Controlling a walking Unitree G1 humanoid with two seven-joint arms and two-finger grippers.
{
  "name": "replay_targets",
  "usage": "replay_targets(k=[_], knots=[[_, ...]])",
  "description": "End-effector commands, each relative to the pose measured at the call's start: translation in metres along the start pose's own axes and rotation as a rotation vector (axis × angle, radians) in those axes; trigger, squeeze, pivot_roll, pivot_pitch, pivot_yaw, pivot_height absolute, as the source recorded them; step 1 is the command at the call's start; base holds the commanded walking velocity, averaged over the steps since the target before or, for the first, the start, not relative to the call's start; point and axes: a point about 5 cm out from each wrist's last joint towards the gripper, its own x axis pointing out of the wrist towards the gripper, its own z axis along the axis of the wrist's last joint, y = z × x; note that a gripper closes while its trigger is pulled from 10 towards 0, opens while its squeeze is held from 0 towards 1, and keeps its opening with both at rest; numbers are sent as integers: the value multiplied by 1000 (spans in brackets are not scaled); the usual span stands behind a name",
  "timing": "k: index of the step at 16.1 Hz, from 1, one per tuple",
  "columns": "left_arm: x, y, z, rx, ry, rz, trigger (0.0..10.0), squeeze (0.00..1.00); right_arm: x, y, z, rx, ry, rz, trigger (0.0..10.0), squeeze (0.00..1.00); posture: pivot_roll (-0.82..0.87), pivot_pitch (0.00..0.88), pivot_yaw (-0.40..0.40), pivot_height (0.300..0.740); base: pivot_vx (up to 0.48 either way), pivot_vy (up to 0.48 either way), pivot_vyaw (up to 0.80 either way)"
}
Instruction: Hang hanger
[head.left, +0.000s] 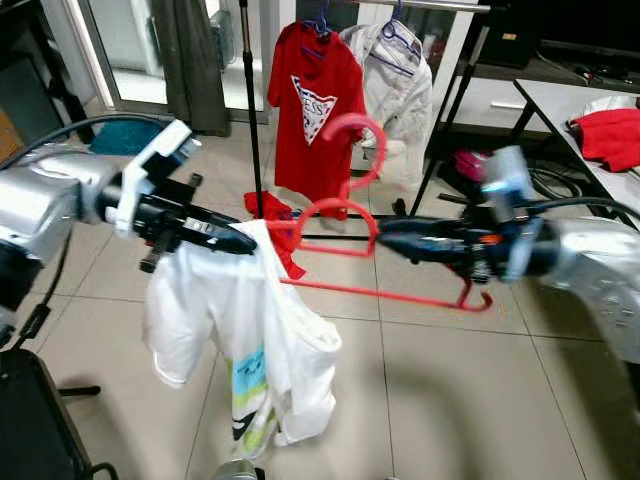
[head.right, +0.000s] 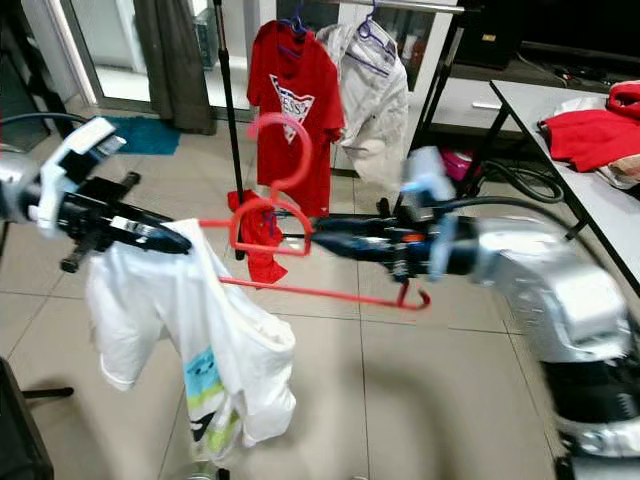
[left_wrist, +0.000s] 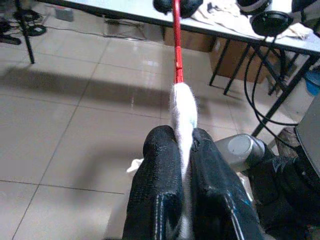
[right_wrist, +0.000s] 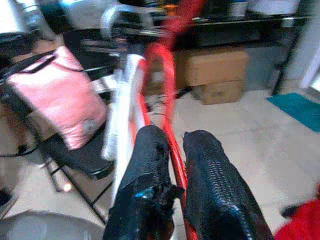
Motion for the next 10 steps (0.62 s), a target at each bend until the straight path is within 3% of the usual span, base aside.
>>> replay_targets(k=[1, 4, 6, 8, 10], knots=[[-5, -3, 5, 18, -17, 9, 0, 0, -13, -5, 2, 13, -14, -65, 10000, 1000, -59, 2, -28, 740, 0, 0, 0], [-10, -1, 1, 35, -36, 91, 0, 0, -24, -8, 5, 32, -105, -209, 10000, 1000, -56, 5, -27, 740, 0, 0, 0], [-7, 8, 13, 61, -150, 174, 0, 0, -11, 14, 9, 39, -161, -109, 10000, 1000, -56, 3, -21, 740, 0, 0, 0], [2, 14, 26, 101, -198, 207, 0, 0, 17, 35, 8, 37, -176, -10, 10000, 1000, -58, 1, -16, 740, 0, 0, 0], [5, 16, 34, 121, -238, 215, 0, 0, 36, 45, 4, 38, -177, 7, 10000, 1000, -57, 6, -12, 740, 0, 0, 0]])
